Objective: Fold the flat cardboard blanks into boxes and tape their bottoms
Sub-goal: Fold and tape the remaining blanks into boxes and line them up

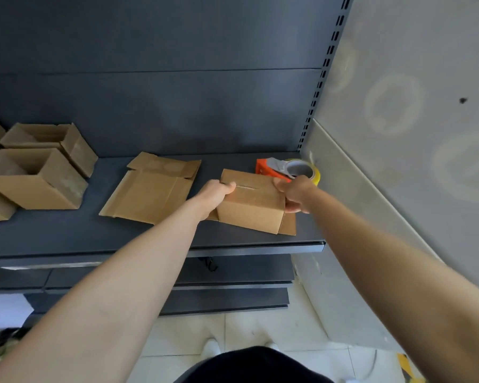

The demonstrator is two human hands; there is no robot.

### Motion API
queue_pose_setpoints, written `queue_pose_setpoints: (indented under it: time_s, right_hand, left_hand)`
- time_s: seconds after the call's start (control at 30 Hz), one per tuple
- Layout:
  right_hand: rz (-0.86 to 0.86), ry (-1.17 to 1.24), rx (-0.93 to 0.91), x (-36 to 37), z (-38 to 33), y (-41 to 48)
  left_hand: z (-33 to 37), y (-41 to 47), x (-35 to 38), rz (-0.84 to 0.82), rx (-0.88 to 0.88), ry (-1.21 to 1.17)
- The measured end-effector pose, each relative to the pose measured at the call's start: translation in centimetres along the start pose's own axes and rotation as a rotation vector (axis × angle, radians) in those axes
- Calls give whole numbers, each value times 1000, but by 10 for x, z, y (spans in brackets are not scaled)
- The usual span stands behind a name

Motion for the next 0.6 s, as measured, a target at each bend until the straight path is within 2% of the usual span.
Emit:
queue_pose_setpoints:
  time_s: [0.13,0.3,0.4,0.5,0.6]
  right_hand:
    - [-59,103,76,-1,-6,-20]
    - [-157,107,101,-8,-21,-46]
    - [-94,96,89,-7,-27,-48]
    - [-14,87,47,0,-26,-49]
    - [-39,-40,28,5,-22,-52]
  left_hand:
    - [-18,21,0,23,-11,-120]
    - [5,-19,-9,27,17,-224]
    - [15,-31,-15,62,69,-279]
    - [25,-41,-19,90,103,-228]
    - [24,-47,-22,152,133,-251]
Point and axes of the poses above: each hand's wrist, its own y-axis towards the middle knuckle, its own x-axis out of the palm, z = x × y, the point moved 1 cm from there along y, towards the middle knuckle, and after that the axes turned 8 degrees about y, right-handed, at the moved point
